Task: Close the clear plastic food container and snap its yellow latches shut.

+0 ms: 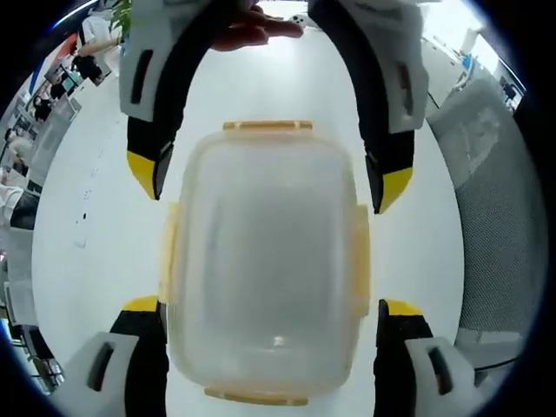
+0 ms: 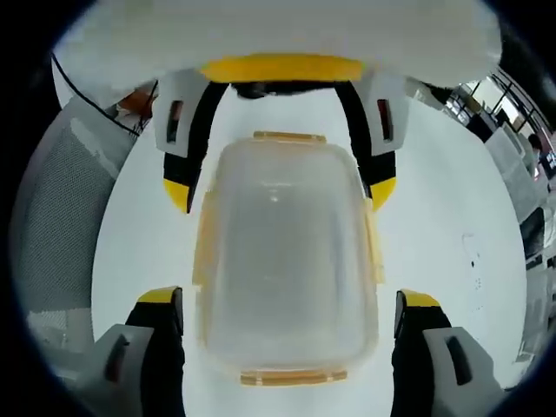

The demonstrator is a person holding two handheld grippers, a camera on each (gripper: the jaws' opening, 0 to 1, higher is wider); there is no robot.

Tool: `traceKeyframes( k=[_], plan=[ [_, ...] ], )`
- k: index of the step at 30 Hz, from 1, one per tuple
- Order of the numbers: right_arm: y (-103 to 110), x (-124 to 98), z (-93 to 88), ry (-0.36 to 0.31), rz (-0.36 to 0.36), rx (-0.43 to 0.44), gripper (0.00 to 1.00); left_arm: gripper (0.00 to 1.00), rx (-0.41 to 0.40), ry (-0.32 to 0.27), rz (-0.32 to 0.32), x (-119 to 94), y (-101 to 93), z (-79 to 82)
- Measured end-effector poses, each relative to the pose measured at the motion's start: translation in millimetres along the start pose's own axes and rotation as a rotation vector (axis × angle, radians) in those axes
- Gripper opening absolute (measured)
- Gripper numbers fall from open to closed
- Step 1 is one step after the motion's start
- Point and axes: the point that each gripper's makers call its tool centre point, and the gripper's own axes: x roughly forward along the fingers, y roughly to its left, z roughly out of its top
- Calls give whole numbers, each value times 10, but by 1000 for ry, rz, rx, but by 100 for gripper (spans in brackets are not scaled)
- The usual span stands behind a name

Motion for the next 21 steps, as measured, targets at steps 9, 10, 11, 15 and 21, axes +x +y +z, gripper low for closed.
traceKeyframes(
  k=[9, 10, 11, 15, 21],
  plan=[
    [10, -32, 29, -94, -32, 69, 100, 99, -31, -71, 3, -33, -20, 40],
    [8, -38, 35, -104, -37, 77, 100, 99, -34, -81, 8, -36, -16, 51],
    [5, -46, 38, -111, -42, 84, 100, 99, -36, -94, 18, -41, -5, 62],
    [-18, -84, 105, -182, -79, 127, 100, 99, -43, -140, 66, -69, 37, 79],
    [-47, -145, 136, -262, -135, 175, 99, 99, -126, -235, 109, -114, 55, 84]
  ],
)
